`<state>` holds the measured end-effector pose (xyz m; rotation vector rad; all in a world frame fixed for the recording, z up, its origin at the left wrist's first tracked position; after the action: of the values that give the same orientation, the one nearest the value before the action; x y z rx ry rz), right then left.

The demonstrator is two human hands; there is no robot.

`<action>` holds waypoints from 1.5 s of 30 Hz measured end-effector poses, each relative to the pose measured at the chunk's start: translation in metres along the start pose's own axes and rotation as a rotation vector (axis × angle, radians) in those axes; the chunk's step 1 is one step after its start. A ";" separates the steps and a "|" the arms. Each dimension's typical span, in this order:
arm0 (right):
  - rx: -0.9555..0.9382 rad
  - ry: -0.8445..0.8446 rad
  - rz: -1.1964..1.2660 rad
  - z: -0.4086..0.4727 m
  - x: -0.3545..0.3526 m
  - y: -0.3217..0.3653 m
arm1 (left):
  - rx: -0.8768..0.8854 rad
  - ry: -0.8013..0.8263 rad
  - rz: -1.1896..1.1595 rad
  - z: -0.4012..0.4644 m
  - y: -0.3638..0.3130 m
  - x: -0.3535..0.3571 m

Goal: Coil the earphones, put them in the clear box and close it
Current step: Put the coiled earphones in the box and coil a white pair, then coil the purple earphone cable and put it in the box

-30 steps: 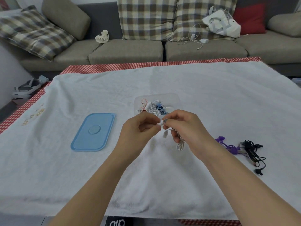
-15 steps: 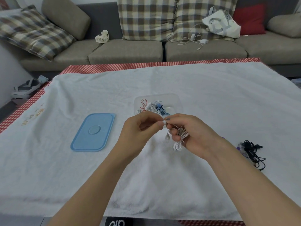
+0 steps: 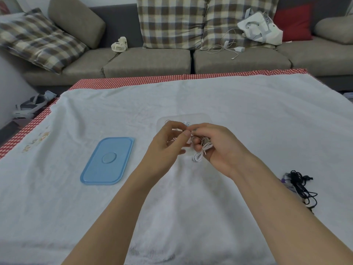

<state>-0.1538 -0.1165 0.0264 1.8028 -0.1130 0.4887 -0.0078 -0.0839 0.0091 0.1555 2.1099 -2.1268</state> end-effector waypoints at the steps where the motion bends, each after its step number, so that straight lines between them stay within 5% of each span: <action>1: -0.005 -0.001 0.009 0.004 0.001 0.001 | -0.009 0.016 0.004 0.003 -0.001 0.001; 10: -0.255 -0.108 -0.216 0.041 0.004 0.018 | 0.066 -0.190 -0.033 0.039 -0.008 -0.001; 15: -0.391 -0.170 -0.570 0.063 0.008 0.007 | 0.193 -0.327 0.242 0.062 0.000 0.005; 20: -0.374 -0.187 -0.932 0.059 -0.005 -0.016 | 0.249 -0.113 0.755 0.064 0.027 0.014; 28: -0.516 -0.414 -1.188 0.013 -0.051 -0.008 | 0.344 -0.183 0.728 0.034 0.014 0.023; 31: -0.437 -0.476 -1.315 -0.009 -0.073 -0.002 | 0.424 -0.207 0.773 0.015 0.013 0.029; 34: -0.112 -0.393 -1.631 -0.031 -0.094 -0.002 | 0.456 -0.196 0.797 -0.003 0.014 0.035; 38: 0.208 -0.284 -1.774 -0.055 -0.110 -0.010 | 0.277 0.049 0.815 -0.018 0.024 0.037; 45: 0.118 -0.292 -1.668 -0.062 -0.119 -0.012 | -0.042 0.259 0.781 -0.031 0.039 0.033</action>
<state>-0.2741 -0.0751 -0.0168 1.4666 1.1463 -0.9572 -0.0344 -0.0544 -0.0358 1.0941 1.7641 -1.6381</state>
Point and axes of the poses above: each hand's wrist, its own z-axis towards the middle knuckle, its own x-axis out of the palm, y = z × x, the point moved 1 cm from there along z, towards the middle knuckle, and after that the axes turned 2 degrees about -x, right-handed, at the moved point
